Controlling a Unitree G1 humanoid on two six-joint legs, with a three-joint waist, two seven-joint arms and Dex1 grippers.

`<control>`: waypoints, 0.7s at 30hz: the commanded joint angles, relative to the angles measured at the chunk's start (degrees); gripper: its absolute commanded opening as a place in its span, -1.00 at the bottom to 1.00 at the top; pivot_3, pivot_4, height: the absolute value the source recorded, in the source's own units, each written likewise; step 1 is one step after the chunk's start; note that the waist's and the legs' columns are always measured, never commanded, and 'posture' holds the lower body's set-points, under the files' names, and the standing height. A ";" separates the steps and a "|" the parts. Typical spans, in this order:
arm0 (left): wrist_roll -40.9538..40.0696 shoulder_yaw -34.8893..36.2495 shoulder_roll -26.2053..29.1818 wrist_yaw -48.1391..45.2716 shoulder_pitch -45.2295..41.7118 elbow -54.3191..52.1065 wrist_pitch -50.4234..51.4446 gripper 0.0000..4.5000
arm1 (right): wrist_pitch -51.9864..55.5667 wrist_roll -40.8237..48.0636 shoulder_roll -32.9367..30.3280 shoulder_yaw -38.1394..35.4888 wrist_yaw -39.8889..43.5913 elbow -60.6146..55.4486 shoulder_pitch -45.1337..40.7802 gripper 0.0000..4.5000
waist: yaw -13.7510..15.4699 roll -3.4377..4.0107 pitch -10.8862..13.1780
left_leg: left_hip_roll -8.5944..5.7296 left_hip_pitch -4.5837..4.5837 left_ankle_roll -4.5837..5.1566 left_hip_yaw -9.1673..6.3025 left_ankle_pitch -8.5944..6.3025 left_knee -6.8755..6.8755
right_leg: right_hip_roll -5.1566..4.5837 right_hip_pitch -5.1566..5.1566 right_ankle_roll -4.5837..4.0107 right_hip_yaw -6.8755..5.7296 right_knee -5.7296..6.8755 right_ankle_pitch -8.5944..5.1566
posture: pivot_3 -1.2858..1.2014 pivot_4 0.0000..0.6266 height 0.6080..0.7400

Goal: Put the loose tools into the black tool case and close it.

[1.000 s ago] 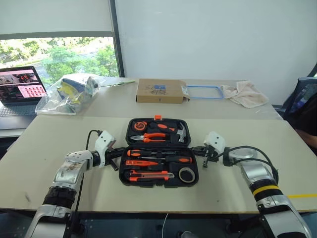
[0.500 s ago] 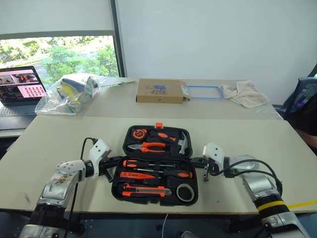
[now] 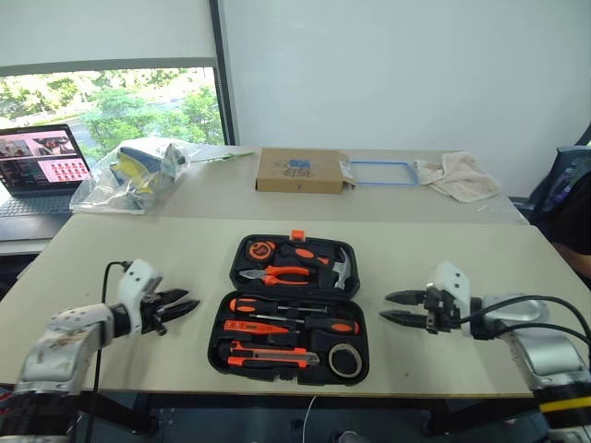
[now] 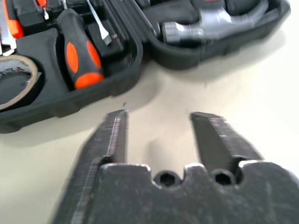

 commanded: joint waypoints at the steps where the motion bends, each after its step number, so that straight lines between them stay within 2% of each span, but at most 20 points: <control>1: -2.84 1.92 2.28 2.03 -1.81 -3.66 7.68 0.77 | 9.19 6.12 -1.45 -5.72 -3.33 -6.87 0.78 0.92 | 0.16 0.00 0.00 | 0.00 0.01 0.01 0.00 -0.01 0.01 | -0.02 0.02 0.00 0.00 -0.02 0.00 | 0.03 -0.52 1.00; 2: -2.93 2.03 1.72 3.80 -3.24 -3.55 8.91 0.77 | 11.38 7.51 -0.79 -6.28 -4.96 -7.57 -0.67 1.00 | 0.25 0.00 0.00 | -0.01 0.02 0.01 0.00 -0.01 0.01 | -0.03 0.03 0.00 0.01 -0.03 0.00 | 0.03 -0.52 1.00; 6: -5.63 0.68 -1.50 7.48 -11.47 -2.14 15.56 0.77 | 24.00 9.73 0.95 -3.67 -12.00 -6.20 -11.75 1.00 | 0.24 -0.07 0.04 | -0.11 0.17 0.09 0.00 0.06 0.02 | -0.10 0.12 -0.08 0.07 -0.01 0.23 | 0.03 -0.52 1.00; 11: 0.22 -9.30 -3.23 12.00 -22.88 4.69 22.41 0.77 | 36.62 8.86 6.58 0.37 -20.05 3.78 -26.97 1.00 | 0.24 -0.14 0.05 | -0.05 0.27 0.11 -0.02 0.32 0.01 | 0.10 0.21 -0.37 0.04 0.01 0.56 | 0.03 -0.52 1.00; 14: 2.08 -11.44 -5.46 14.38 -28.81 9.92 23.50 0.77 | 40.45 6.03 8.72 4.79 -22.94 9.27 -33.44 1.00 | 0.08 -0.15 0.06 | -0.06 0.31 0.11 -0.01 0.38 -0.02 | 0.13 0.24 -0.38 0.06 0.05 0.57 | 0.03 -0.52 1.00; 16: 2.66 -12.51 -6.41 14.71 -31.70 12.46 24.62 0.77 | 42.22 5.27 11.39 6.32 -24.70 13.21 -37.45 1.00 | -0.18 -0.15 0.05 | -0.06 0.22 -0.26 -0.01 0.60 -0.02 | 0.13 0.17 -0.38 0.06 0.06 0.57 | 0.03 -0.52 1.00; 21: 2.98 -14.70 -6.89 13.19 -33.51 13.20 25.68 0.77 | 41.71 1.14 14.10 11.53 -26.28 19.46 -41.48 1.00 | -0.59 -0.13 0.04 | -0.11 -0.30 -0.16 -0.02 0.69 -0.02 | 0.13 -0.18 -0.19 0.03 0.10 0.68 | 0.03 -0.52 1.00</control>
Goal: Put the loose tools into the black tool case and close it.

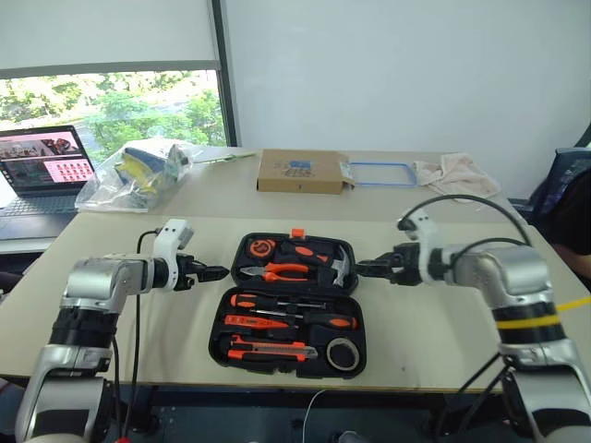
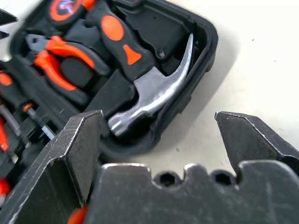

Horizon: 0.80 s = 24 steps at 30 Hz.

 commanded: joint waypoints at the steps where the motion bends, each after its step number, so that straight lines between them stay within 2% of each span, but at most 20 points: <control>1: 0.34 -0.71 0.30 -1.32 -1.27 -0.42 0.74 0.77 | -0.64 -2.67 0.43 1.97 -1.02 3.07 -2.25 1.00 | -0.11 0.00 0.00 | -0.03 -0.03 0.04 -0.01 -0.02 -0.06 | -0.01 -0.02 0.04 -0.03 -0.10 0.02 | 0.03 -0.52 1.00; 8: 1.56 -1.40 -1.30 -0.52 -1.57 0.04 0.24 0.77 | -0.68 -5.22 0.12 4.62 0.14 6.79 -3.59 1.00 | -0.08 0.00 0.00 | -0.18 -0.10 0.10 -0.10 -0.06 -0.16 | -0.21 -0.03 0.15 -0.35 -0.26 0.04 | 0.03 -0.52 1.00; 9: 1.66 -1.35 -1.48 -0.44 -1.59 0.03 0.32 0.77 | -0.56 -5.27 0.07 4.72 0.56 6.86 -3.63 0.77 | -0.07 0.00 0.00 | -0.17 -0.10 0.09 -0.12 -0.06 -0.14 | -0.21 0.00 0.15 -0.36 -0.26 0.04 | 0.03 -0.52 1.00; 10: 1.76 -1.37 -1.59 -0.46 -1.59 -0.04 0.46 0.77 | -0.35 -5.23 -0.01 4.80 0.97 6.81 -3.60 0.66 | -0.10 0.00 0.00 | -0.17 -0.08 0.09 -0.12 -0.05 -0.11 | -0.21 0.02 0.15 -0.36 -0.25 0.04 | 0.03 -0.52 1.00; 14: 2.38 -1.88 -1.69 -0.61 -1.62 0.13 0.82 0.31 | 0.75 -5.40 0.17 5.08 1.06 6.87 -3.22 0.08 | -0.11 0.00 0.00 | -0.16 -0.03 0.05 -0.12 -0.01 -0.04 | -0.21 0.09 0.15 -0.33 -0.18 0.04 | 0.03 -0.52 1.00; 16: 2.38 -1.94 -1.73 -0.73 -1.53 0.25 0.95 -0.03 | 1.66 -4.82 0.27 4.55 1.26 6.76 -3.30 -0.24 | -0.06 0.01 -0.01 | -0.15 0.04 0.05 -0.13 0.00 -0.03 | -0.22 0.15 0.14 -0.32 -0.15 0.04 | 0.03 -0.52 1.00; 18: 1.95 -1.43 -2.07 -0.54 -1.44 0.27 1.61 -0.28 | 1.74 -4.75 0.09 4.39 1.42 6.91 -3.27 -0.48 | -0.03 0.02 -0.01 | -0.16 0.05 0.06 -0.13 0.00 -0.02 | -0.24 0.16 0.14 -0.32 -0.15 0.05 | 0.03 -0.52 1.00; 21: 1.38 -0.69 -2.62 -0.32 -1.10 0.08 2.19 -0.82 | 1.08 -5.08 0.20 4.39 1.34 7.63 -3.18 -0.98 | 0.00 0.01 -0.04 | -0.16 0.10 0.07 -0.13 0.00 0.00 | -0.25 0.22 0.15 -0.31 -0.13 0.06 | 0.03 -0.52 1.00; 23: 0.73 0.75 -3.47 0.25 -0.57 -0.26 2.19 -0.99 | -1.76 -5.10 0.93 3.35 1.06 7.49 -2.58 -1.00 | 0.00 0.01 -0.04 | -0.19 0.14 0.08 -0.13 0.01 0.01 | -0.27 0.25 0.16 -0.26 -0.13 0.07 | 0.03 -0.52 1.00; 24: 0.38 1.59 -3.92 0.65 -0.35 -0.35 2.28 -0.99 | -3.17 -4.89 1.55 2.28 0.67 7.31 -2.38 -1.00 | 0.00 0.01 -0.04 | -0.19 0.14 0.09 -0.12 0.02 0.01 | -0.27 0.25 0.17 -0.24 -0.12 0.08 | 0.03 -0.52 1.00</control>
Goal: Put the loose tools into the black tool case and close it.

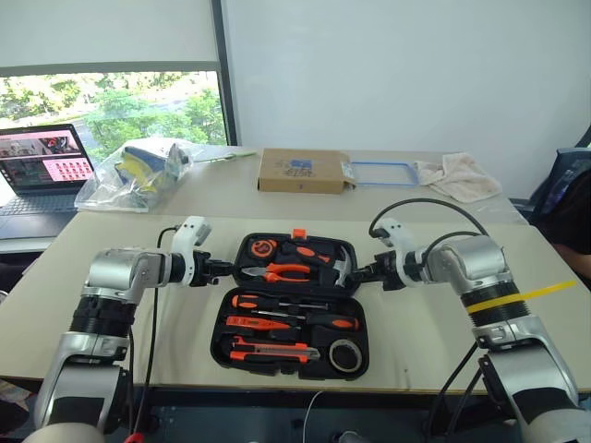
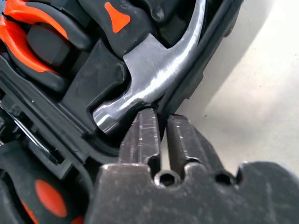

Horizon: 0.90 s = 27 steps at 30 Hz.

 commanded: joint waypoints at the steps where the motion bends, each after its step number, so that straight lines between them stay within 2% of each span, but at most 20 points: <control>1: -0.47 3.25 -1.07 2.32 1.49 -0.35 -0.29 -0.99 | -6.45 -0.84 0.95 -3.53 -1.47 -0.48 1.06 -1.00 | 0.00 0.00 0.00 | 0.00 0.00 0.00 0.00 0.01 0.00 | 0.00 0.00 0.00 0.01 0.00 0.03 | 0.03 -0.52 1.00; 7: -3.08 12.49 -5.63 4.79 4.47 -1.57 -10.90 -0.99 | -29.78 -2.47 1.13 -5.42 3.96 -6.14 5.58 -1.00 | 0.19 -0.01 0.03 | -0.02 -0.08 -0.06 0.00 0.16 0.00 | -0.03 -0.10 -0.05 0.04 -0.01 0.21 | 0.03 -0.52 1.00; 8: -3.30 13.54 -6.34 4.03 5.69 -2.64 -14.75 -0.99 | -33.45 -3.28 1.00 -5.53 4.15 -6.84 6.54 -1.00 | 0.17 -0.01 0.03 | -0.03 -0.13 -0.08 0.00 0.17 0.01 | -0.04 -0.15 -0.04 0.05 -0.01 0.22 | 0.03 -0.52 1.00; 10: -3.75 15.99 -9.00 -0.53 10.66 -7.78 -30.18 -0.99 | -43.85 -4.21 1.07 -6.65 5.56 -8.31 9.69 -1.00 | 0.09 0.01 0.05 | -0.02 -0.21 -0.13 0.00 0.20 0.00 | -0.02 -0.25 -0.07 0.04 0.01 0.26 | 0.03 -0.52 1.00; 11: -4.68 17.39 -10.24 -1.79 13.40 -10.83 -34.77 -0.99 | -49.05 -5.20 0.55 -6.83 6.24 -9.24 11.81 -1.00 | 0.09 0.01 0.04 | -0.02 -0.24 -0.13 0.00 0.20 -0.02 | -0.03 -0.26 -0.07 0.04 0.00 0.27 | 0.03 -0.52 1.00; 14: -2.26 15.67 -8.98 -3.67 19.56 -15.00 -40.45 -0.99 | -62.35 -7.91 -0.49 -7.47 7.56 -10.03 17.67 -1.00 | 0.10 0.01 0.04 | 0.03 -0.40 -0.14 0.00 0.20 -0.08 | -0.02 -0.46 -0.08 -0.05 -0.12 0.27 | 0.03 -0.52 1.00; 18: 3.80 13.16 -6.61 -8.55 27.40 -16.17 -57.42 -0.99 | -82.39 -13.19 -3.19 -6.39 9.95 -8.13 25.71 -1.00 | 0.16 0.02 0.04 | -0.05 -0.40 -0.14 0.04 0.20 -0.58 | -0.05 -0.53 -0.07 -0.19 -0.51 0.26 | 0.03 -0.52 1.00; 22: 11.49 9.67 -2.74 -14.21 34.38 -10.94 -79.54 -0.99 | -102.00 -21.09 -5.90 -4.09 8.05 -2.99 30.02 -1.00 | 0.10 0.07 0.00 | 0.01 -0.15 -0.14 0.08 0.20 -0.89 | -0.04 -0.25 -0.08 -0.47 -0.99 0.26 | 0.03 -0.52 1.00; 27: 17.17 6.37 1.22 -16.46 37.18 -1.43 -100.29 -0.99 | -117.75 -31.18 -8.28 -1.86 2.47 3.95 31.95 -1.00 | 0.16 0.14 -0.04 | 0.09 0.72 -0.01 0.29 0.12 -0.94 | -0.10 0.60 -0.12 -0.47 -1.16 0.21 | 0.03 -0.52 1.00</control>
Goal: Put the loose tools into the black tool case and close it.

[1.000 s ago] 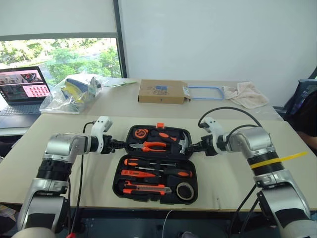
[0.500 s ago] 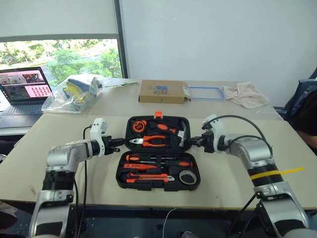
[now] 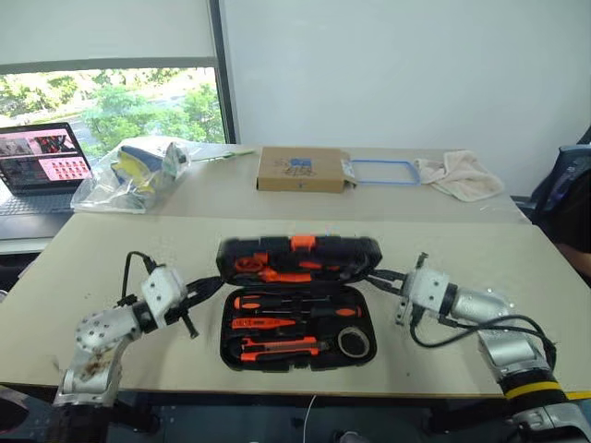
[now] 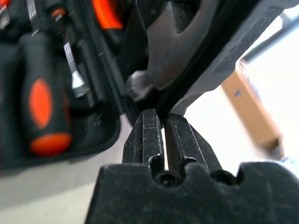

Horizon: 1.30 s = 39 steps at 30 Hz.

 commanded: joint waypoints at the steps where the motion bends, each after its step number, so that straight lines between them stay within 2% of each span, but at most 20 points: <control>1: 4.29 -3.34 3.19 -3.38 2.58 6.08 -11.98 -0.99 | -10.38 -8.27 -2.31 2.61 -2.79 5.05 1.98 -1.00 | -0.03 0.03 -0.01 | 0.09 0.31 0.09 0.00 -0.07 -0.03 | 0.01 0.36 -0.02 -0.01 -0.21 -0.05 | 0.03 -0.52 1.00; 2: 4.32 -4.06 3.83 -3.85 2.95 7.16 -13.93 -0.99 | -11.37 -9.43 -2.63 2.82 -3.95 6.29 2.22 -1.00 | -0.05 0.04 -0.02 | 0.13 0.56 0.21 0.04 -0.16 -0.08 | 0.02 0.57 -0.02 -0.01 -0.25 -0.07 | 0.03 -0.52 1.00; 4: 2.16 -4.45 4.85 -4.65 4.10 8.10 -13.11 -0.71 | -10.30 -6.92 -3.30 3.26 -2.60 7.44 3.63 -1.00 | -0.07 0.13 -0.08 | 0.27 1.09 0.71 0.09 -0.62 -0.10 | 0.01 1.11 0.01 -0.01 -0.25 -0.15 | 0.03 -0.52 1.00; 5: 0.90 -4.54 5.16 -5.16 4.43 8.25 -12.53 -0.62 | -10.22 -6.33 -3.58 3.37 -2.37 7.70 4.00 -0.64 | -0.09 0.18 -0.12 | 0.30 1.22 0.76 0.14 -0.66 -0.09 | 0.01 1.21 0.02 0.00 -0.26 -0.16 | 0.03 -0.52 1.00; 6: 0.67 -4.40 5.59 -4.87 4.28 8.59 -12.76 -0.46 | -9.54 -5.04 -3.98 3.62 -1.36 7.28 4.45 -0.56 | -0.05 0.19 -0.13 | 0.31 1.25 0.78 0.17 -0.67 -0.09 | 0.00 1.22 0.02 0.01 -0.24 -0.16 | 0.03 -0.52 1.00; 9: -1.50 -4.36 6.90 -5.97 4.47 8.34 -10.60 0.05 | -8.62 -2.71 -4.97 3.72 -0.19 5.68 5.15 -0.08 | 0.37 0.07 -0.05 | 0.39 0.93 0.77 0.18 -0.66 0.02 | 0.02 0.93 0.01 -0.06 -0.17 -0.16 | 0.03 -0.52 1.00; 12: -5.68 -3.16 8.87 -6.73 4.04 6.33 -0.80 0.52 | -3.08 4.96 -7.23 1.27 3.13 1.32 8.07 0.35 | 0.08 0.10 -0.06 | 0.44 0.89 0.61 0.25 -0.57 0.09 | -0.01 0.87 -0.02 -0.01 -0.11 -0.13 | 0.03 -0.52 1.00; 14: -7.28 -2.63 9.11 -6.08 3.35 4.95 3.65 0.52 | 2.27 10.04 -8.64 -0.05 5.33 -2.87 10.98 0.35 | 0.17 0.12 -0.05 | 0.49 0.90 0.73 0.25 -0.64 0.08 | 0.01 0.86 -0.03 -0.03 -0.08 -0.13 | 0.03 -0.52 1.00; 16: -9.27 -2.44 8.64 -5.35 2.16 3.53 9.12 0.56 | 9.45 16.72 -10.85 -1.33 8.26 -9.11 15.92 0.16 | 0.34 0.12 -0.05 | 0.52 0.88 0.75 0.23 -0.65 0.09 | 0.00 0.85 -0.03 -0.04 -0.09 -0.13 | 0.03 -0.52 1.00; 17: -9.85 -2.39 8.50 -5.14 1.88 2.85 11.21 0.56 | 12.70 19.26 -11.90 -1.81 9.65 -12.01 18.21 0.02 | 0.54 0.15 -0.02 | 0.52 0.87 0.74 0.23 -0.66 0.09 | 0.00 0.85 -0.03 -0.04 -0.10 -0.13 | 0.03 -0.52 1.00; 20: -10.51 -2.46 7.27 -3.10 -1.02 1.76 17.22 0.24 | 20.56 23.84 -15.10 -3.87 11.55 -21.20 25.68 -0.40 | 1.21 0.17 -0.02 | 0.56 0.85 0.72 0.20 -0.71 0.10 | -0.05 0.84 -0.03 -0.05 -0.10 -0.13 | 0.03 -0.52 1.00; 21: -10.48 -2.51 7.00 -2.93 -1.73 1.44 18.18 0.04 | 22.62 24.74 -15.70 -4.53 11.71 -23.51 27.46 -0.63 | 1.26 0.16 -0.02 | 0.57 0.84 0.71 0.20 -0.72 0.10 | -0.02 0.84 -0.03 -0.06 -0.13 -0.13 | 0.03 -0.52 1.00; 24: -8.07 -4.63 5.77 -2.34 -7.00 3.06 20.24 -0.44 | 28.25 25.70 -16.58 -4.48 11.66 -31.58 32.32 -1.00 | 1.31 0.15 -0.02 | 0.57 0.85 0.69 0.21 -0.73 0.12 | -0.01 0.84 -0.02 -0.05 -0.14 -0.13 | 0.03 -0.52 1.00; 27: -4.83 -7.91 3.65 -2.48 -13.35 6.99 20.95 -0.92 | 33.69 23.25 -15.33 -1.50 10.14 -37.37 32.95 -1.00 | 1.68 0.11 0.00 | 0.58 0.85 0.62 0.23 -0.71 0.16 | 0.07 0.86 -0.02 -0.09 -0.12 -0.13 | 0.03 -0.52 1.00; 28: -4.19 -8.65 3.11 -2.74 -14.54 7.91 21.24 -0.97 | 34.81 22.30 -14.96 -0.65 10.17 -38.17 32.55 -1.00 | 1.76 0.10 0.00 | 0.57 0.84 0.56 0.23 -0.67 0.19 | 0.10 0.87 -0.03 -0.12 -0.12 -0.12 | 0.03 -0.52 1.00; 34: -0.15 -13.61 1.89 -6.63 -18.97 13.19 22.18 -0.97 | 40.67 17.54 -10.26 4.97 8.69 -39.58 26.90 -1.00 | 1.22 0.01 0.04 | 0.53 0.84 0.58 0.31 -0.68 0.23 | 0.18 0.88 -0.02 -0.09 -0.13 -0.13 | 0.03 -0.52 1.00; 39: -0.91 -13.09 1.48 -8.07 -19.21 13.81 23.24 -0.97 | 43.75 14.59 -5.21 6.58 6.86 -37.50 19.41 -1.00 | 1.19 -0.04 0.07 | 0.54 0.64 0.52 0.31 -0.64 0.26 | 0.22 0.65 -0.03 -0.07 -0.11 -0.12 | 0.03 -0.52 1.00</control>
